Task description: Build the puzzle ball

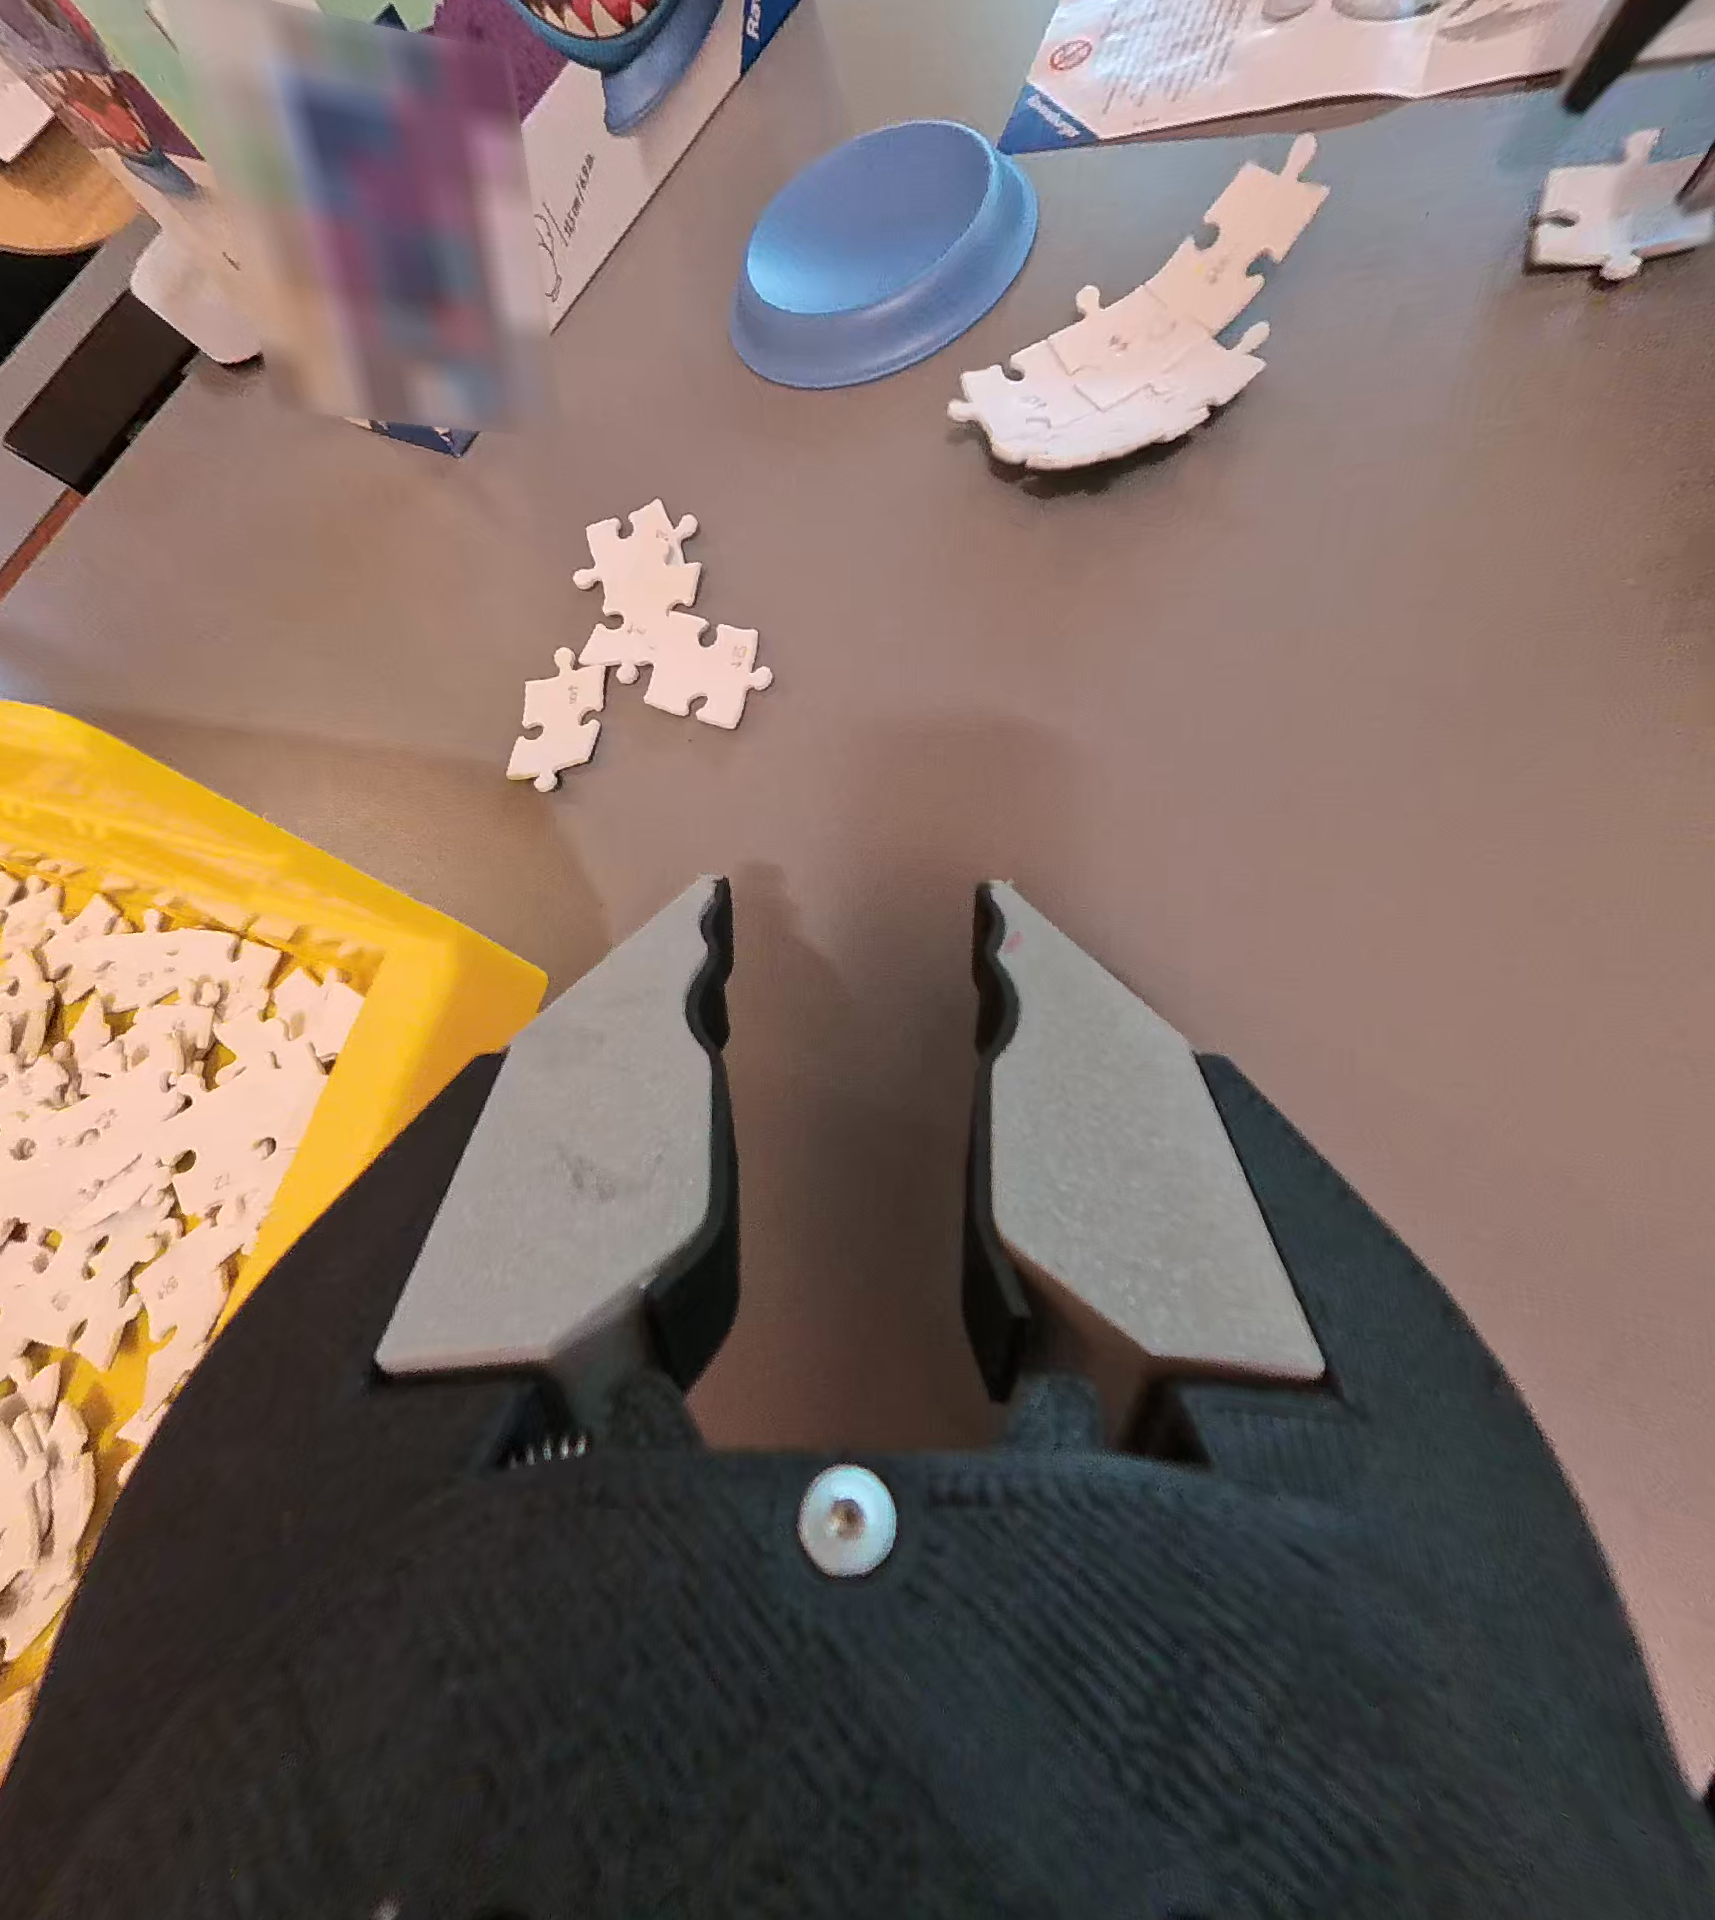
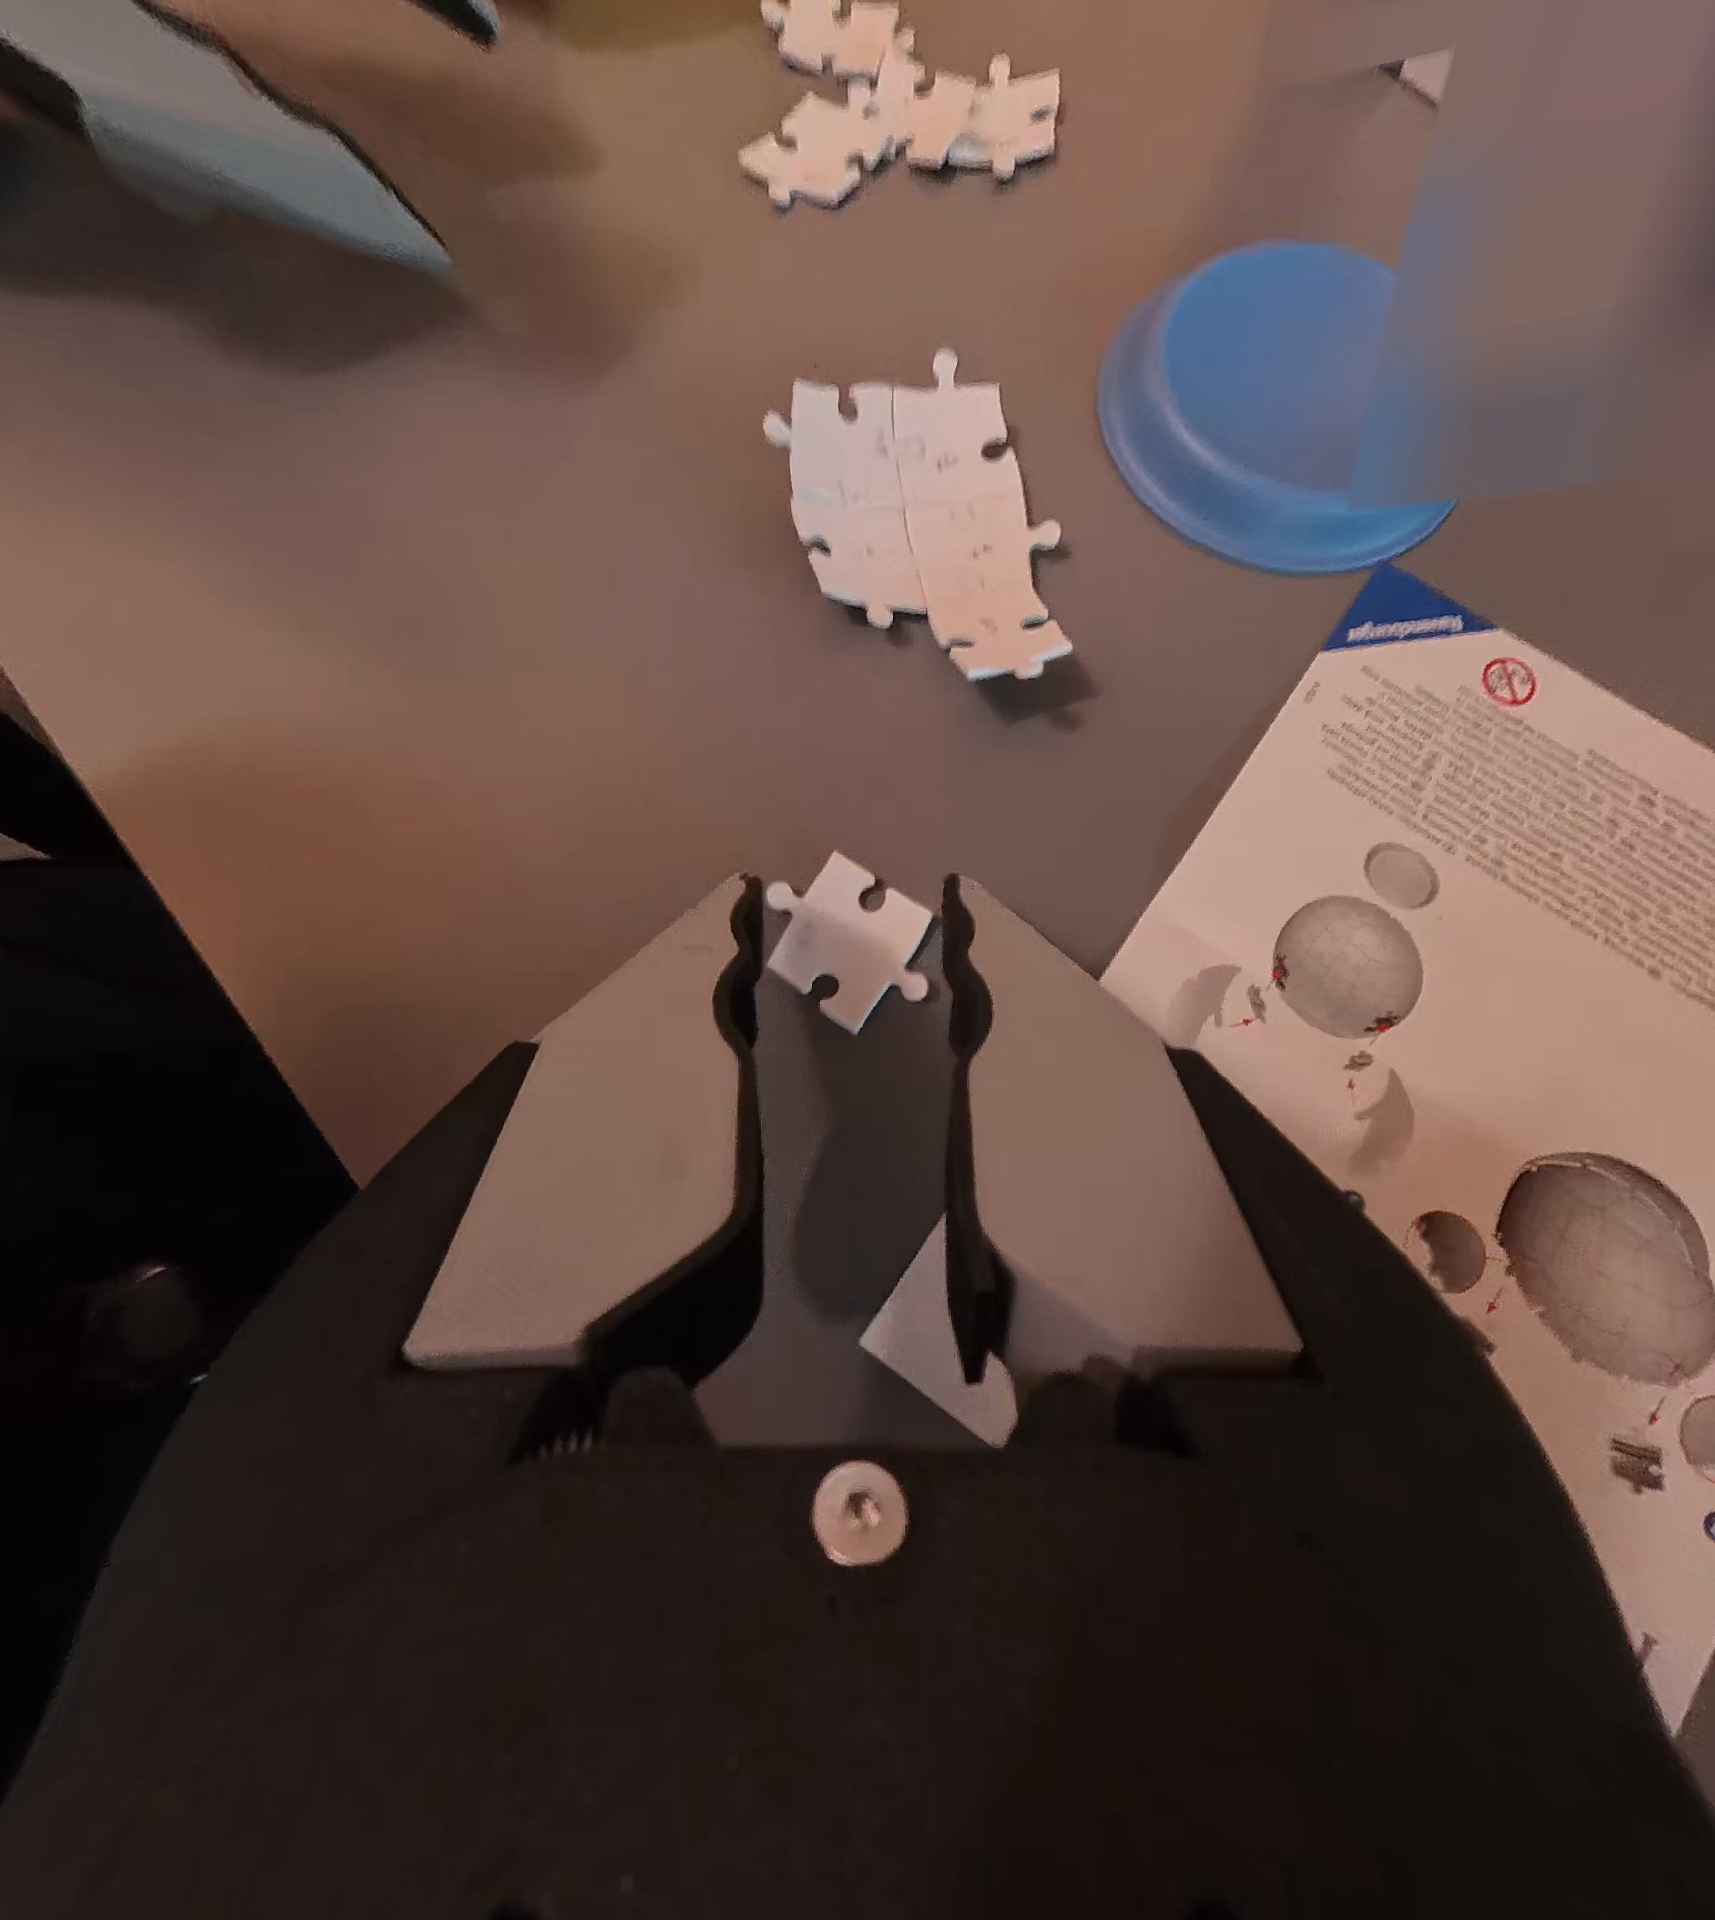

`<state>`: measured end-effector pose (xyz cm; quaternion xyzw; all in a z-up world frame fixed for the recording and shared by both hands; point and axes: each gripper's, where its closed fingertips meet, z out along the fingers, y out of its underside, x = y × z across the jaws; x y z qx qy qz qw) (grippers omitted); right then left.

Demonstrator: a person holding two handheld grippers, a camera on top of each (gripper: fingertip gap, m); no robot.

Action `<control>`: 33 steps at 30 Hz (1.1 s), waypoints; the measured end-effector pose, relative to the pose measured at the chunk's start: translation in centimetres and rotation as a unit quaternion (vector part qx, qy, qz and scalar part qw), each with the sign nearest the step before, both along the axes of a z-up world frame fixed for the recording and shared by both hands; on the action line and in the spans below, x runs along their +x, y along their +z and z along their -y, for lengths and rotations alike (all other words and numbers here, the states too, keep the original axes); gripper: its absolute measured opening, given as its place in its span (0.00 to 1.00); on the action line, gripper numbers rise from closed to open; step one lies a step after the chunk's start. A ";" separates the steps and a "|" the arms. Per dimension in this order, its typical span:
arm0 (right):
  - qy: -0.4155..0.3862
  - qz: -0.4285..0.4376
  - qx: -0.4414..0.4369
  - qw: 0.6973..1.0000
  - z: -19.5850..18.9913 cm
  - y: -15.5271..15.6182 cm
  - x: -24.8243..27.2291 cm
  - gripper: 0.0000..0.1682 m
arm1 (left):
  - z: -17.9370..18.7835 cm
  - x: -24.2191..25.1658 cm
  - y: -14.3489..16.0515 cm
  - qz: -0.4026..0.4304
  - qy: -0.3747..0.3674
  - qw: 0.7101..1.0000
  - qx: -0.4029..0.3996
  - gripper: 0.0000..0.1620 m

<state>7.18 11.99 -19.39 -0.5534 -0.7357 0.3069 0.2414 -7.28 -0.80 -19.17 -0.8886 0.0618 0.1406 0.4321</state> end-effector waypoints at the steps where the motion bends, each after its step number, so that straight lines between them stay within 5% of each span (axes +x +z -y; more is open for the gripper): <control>1: 0.000 -0.009 -0.007 1.000 0.0 0.6 -0.1 0.20 | 0.0 0.0 0.0 -0.004 0.002 1.000 -0.001 0.27; 12: -0.022 -0.070 -0.013 0.997 -1.2 2.5 -1.4 0.21 | 0.1 0.2 0.0 0.001 0.000 1.000 0.004 0.25; 21: -0.067 -0.207 0.004 0.976 -3.8 4.7 -1.7 0.24 | 0.2 -0.4 0.0 -0.004 0.016 1.000 0.003 0.25; 28: -0.060 -0.177 -0.041 0.982 -4.0 5.7 -2.2 0.24 | -0.1 -0.5 -0.4 -0.002 0.023 1.000 -0.008 0.25; 33: -0.005 -0.103 -0.039 0.994 -1.6 7.0 -7.9 0.24 | -0.4 -0.1 -0.7 -0.002 0.017 1.000 -0.017 0.25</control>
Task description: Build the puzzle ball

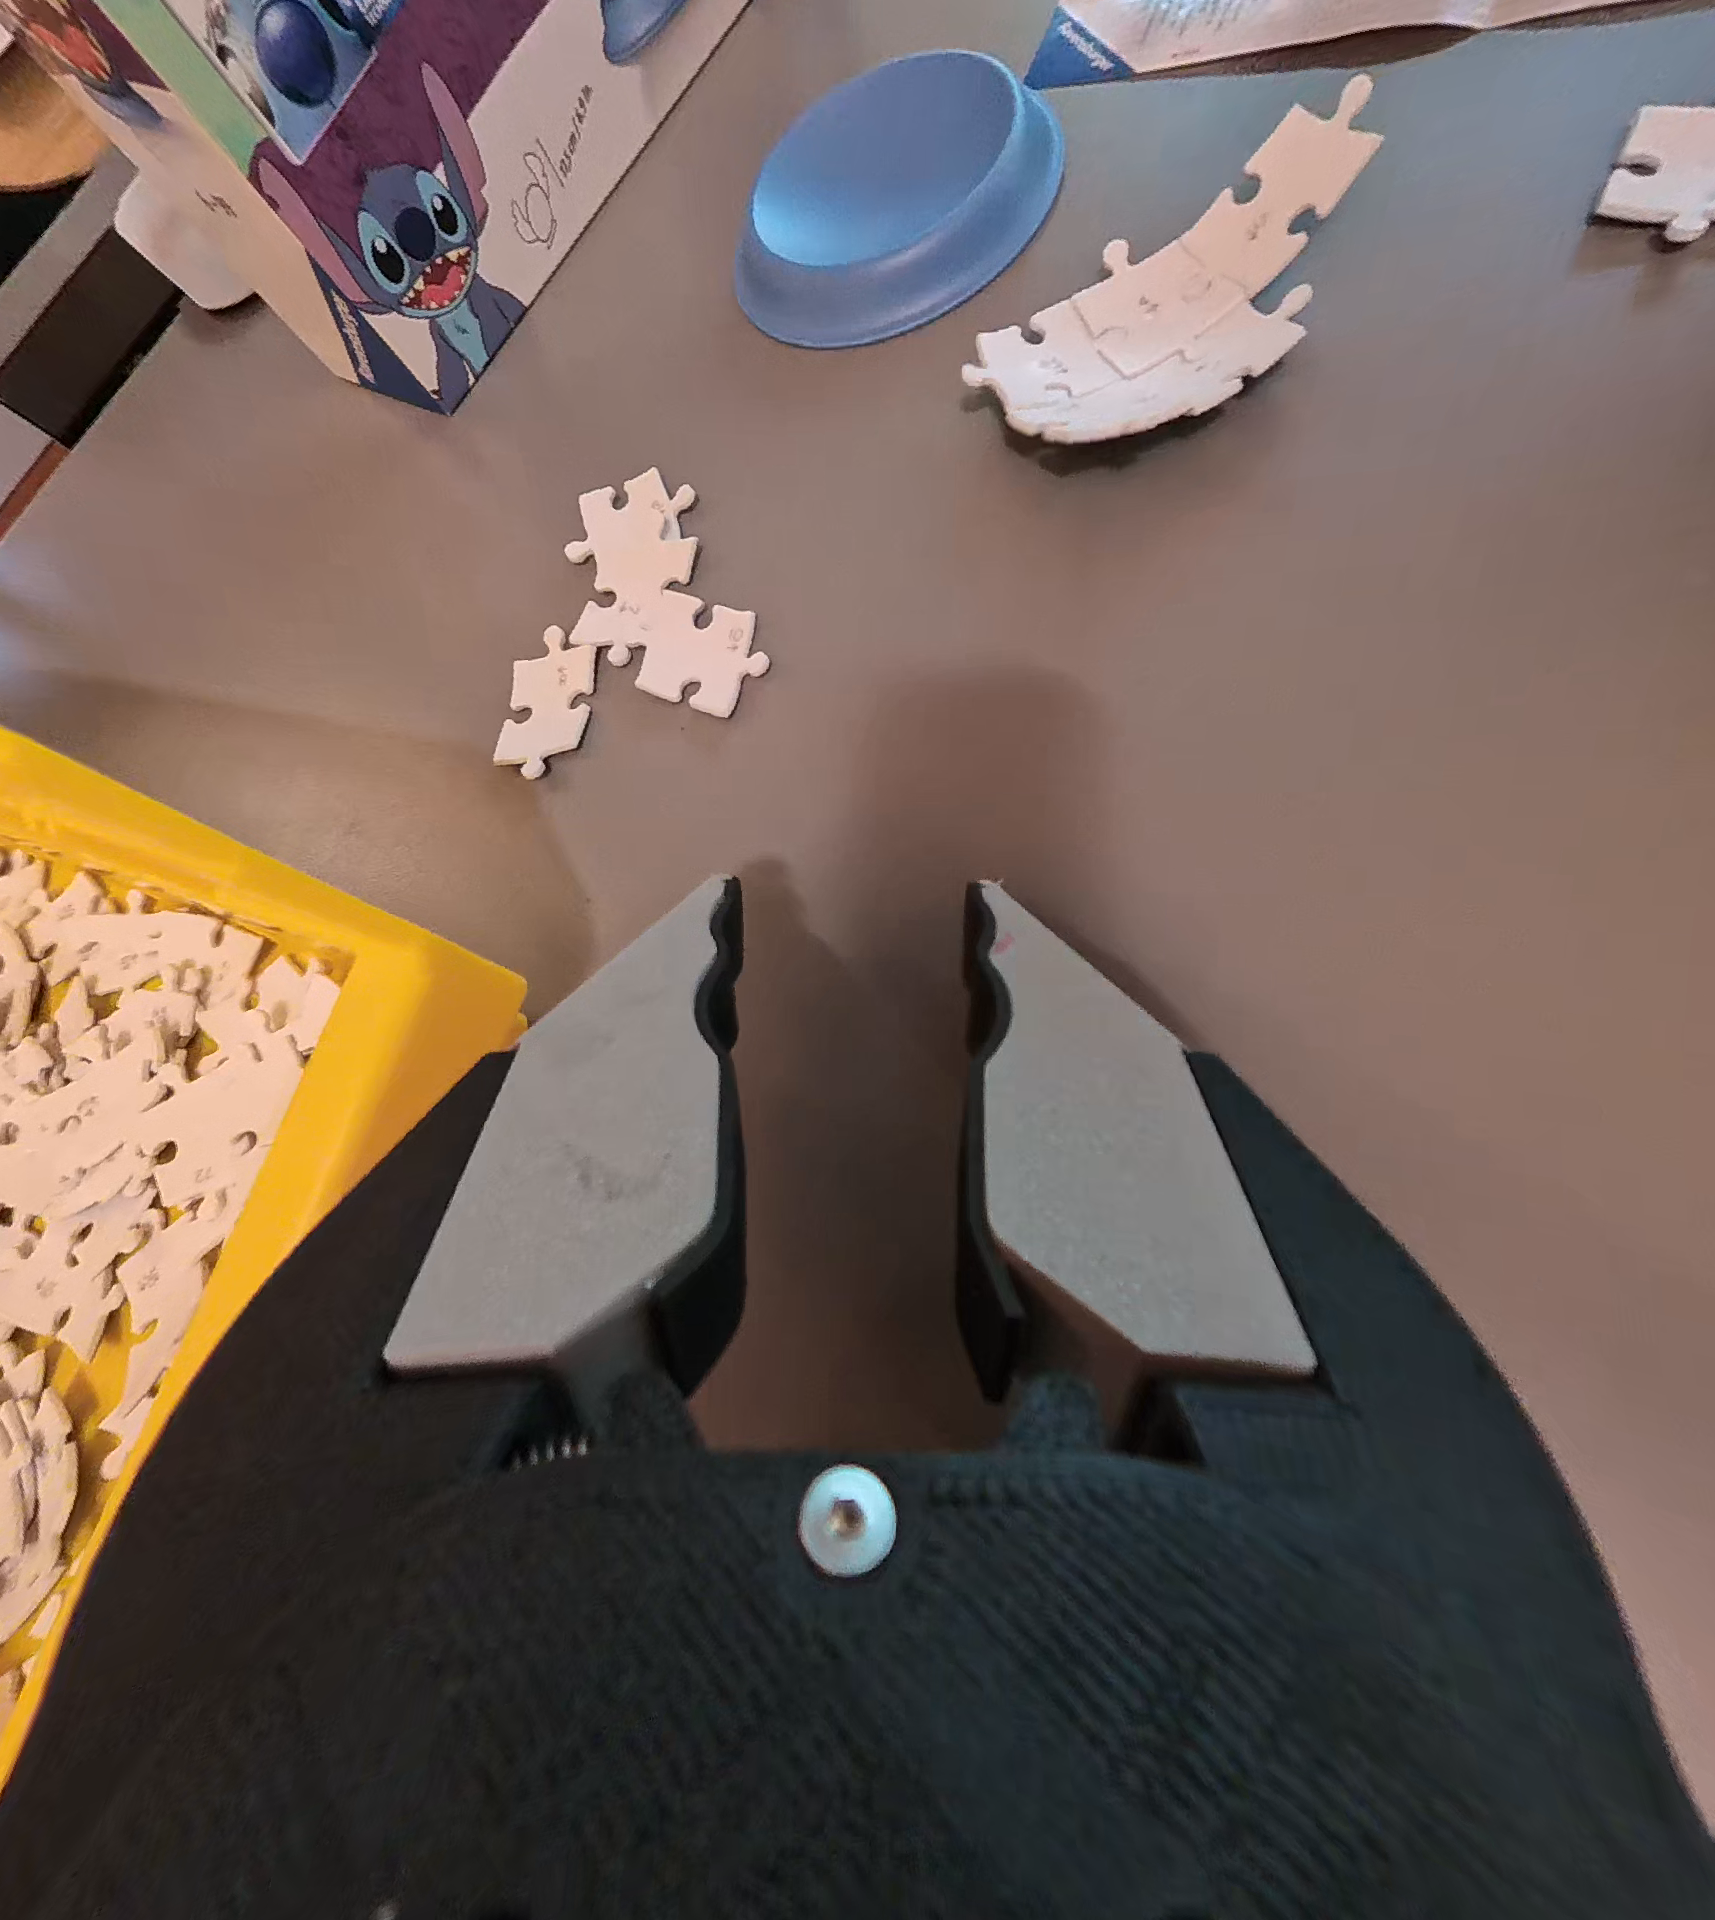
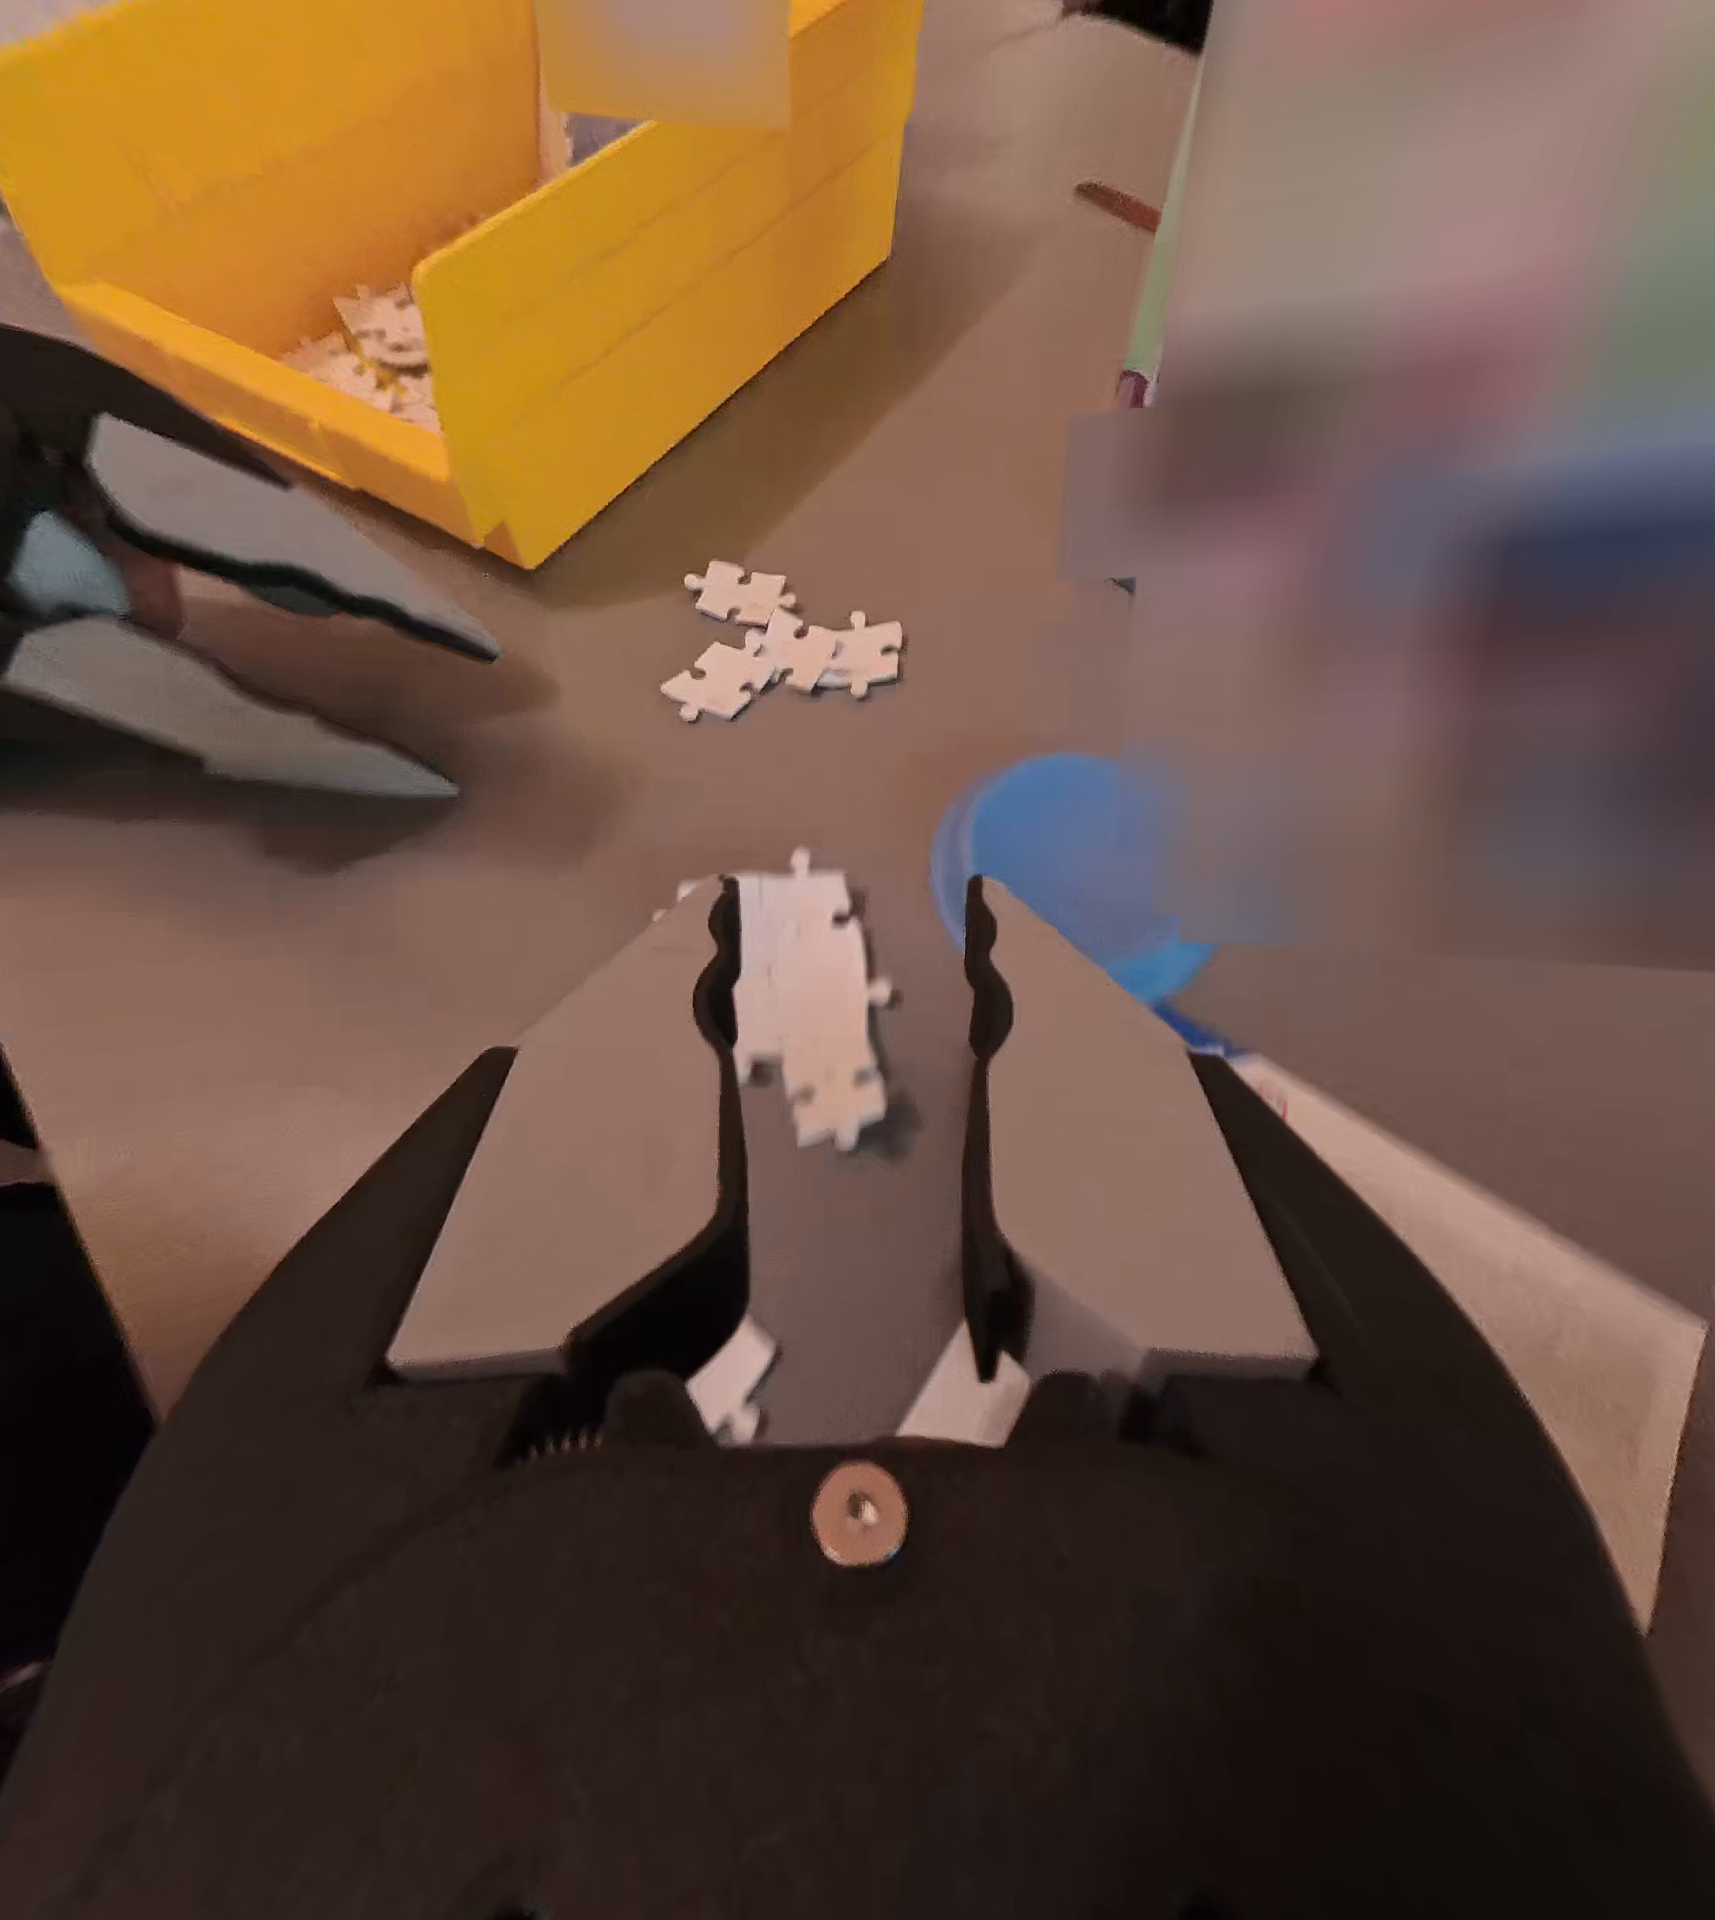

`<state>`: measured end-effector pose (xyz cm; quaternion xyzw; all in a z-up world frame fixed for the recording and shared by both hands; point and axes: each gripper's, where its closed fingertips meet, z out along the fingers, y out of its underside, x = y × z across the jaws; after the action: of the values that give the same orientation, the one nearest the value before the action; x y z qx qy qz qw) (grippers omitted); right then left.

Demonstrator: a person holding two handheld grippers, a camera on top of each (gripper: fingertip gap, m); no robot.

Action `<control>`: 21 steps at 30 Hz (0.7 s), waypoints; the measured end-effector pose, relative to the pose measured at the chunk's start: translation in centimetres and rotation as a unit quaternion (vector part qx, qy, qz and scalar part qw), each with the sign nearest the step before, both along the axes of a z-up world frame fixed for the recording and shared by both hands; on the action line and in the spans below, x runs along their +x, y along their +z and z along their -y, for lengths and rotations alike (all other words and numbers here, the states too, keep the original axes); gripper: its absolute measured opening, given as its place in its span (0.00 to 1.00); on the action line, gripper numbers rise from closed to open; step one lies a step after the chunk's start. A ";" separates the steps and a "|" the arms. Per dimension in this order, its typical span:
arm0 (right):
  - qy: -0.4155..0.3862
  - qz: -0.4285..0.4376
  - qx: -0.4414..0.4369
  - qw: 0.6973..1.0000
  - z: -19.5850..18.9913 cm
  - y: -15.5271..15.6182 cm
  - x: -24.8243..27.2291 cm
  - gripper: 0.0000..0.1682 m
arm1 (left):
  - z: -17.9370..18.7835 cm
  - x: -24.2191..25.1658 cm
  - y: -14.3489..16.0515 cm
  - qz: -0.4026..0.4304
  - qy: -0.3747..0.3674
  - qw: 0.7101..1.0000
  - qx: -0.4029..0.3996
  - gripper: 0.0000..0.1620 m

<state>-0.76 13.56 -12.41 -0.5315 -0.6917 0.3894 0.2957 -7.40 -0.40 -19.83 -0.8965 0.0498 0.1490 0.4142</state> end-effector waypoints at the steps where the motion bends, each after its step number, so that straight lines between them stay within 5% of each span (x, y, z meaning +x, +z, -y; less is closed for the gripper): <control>1: 0.007 0.017 0.009 1.000 0.3 0.1 -1.8 0.24 | 0.0 0.0 0.0 -0.003 0.000 1.000 -0.001 0.25; 9: 0.078 0.182 0.039 0.979 3.2 -4.5 -13.3 0.23 | 0.2 0.3 0.2 -0.001 -0.009 1.000 0.006 0.24; 15: 0.091 0.246 0.107 0.959 2.3 -7.9 -15.4 0.19 | 0.3 0.8 0.5 0.014 -0.022 1.000 0.017 0.25; 21: 0.118 0.276 0.062 0.952 2.9 -8.5 -14.8 0.18 | 0.3 1.2 0.4 0.013 -0.030 0.999 0.014 0.25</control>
<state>-15.60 10.64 -20.87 -0.5132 -0.8271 0.2157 0.0774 -6.25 -0.71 -19.43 -0.8907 0.0691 0.1255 0.4315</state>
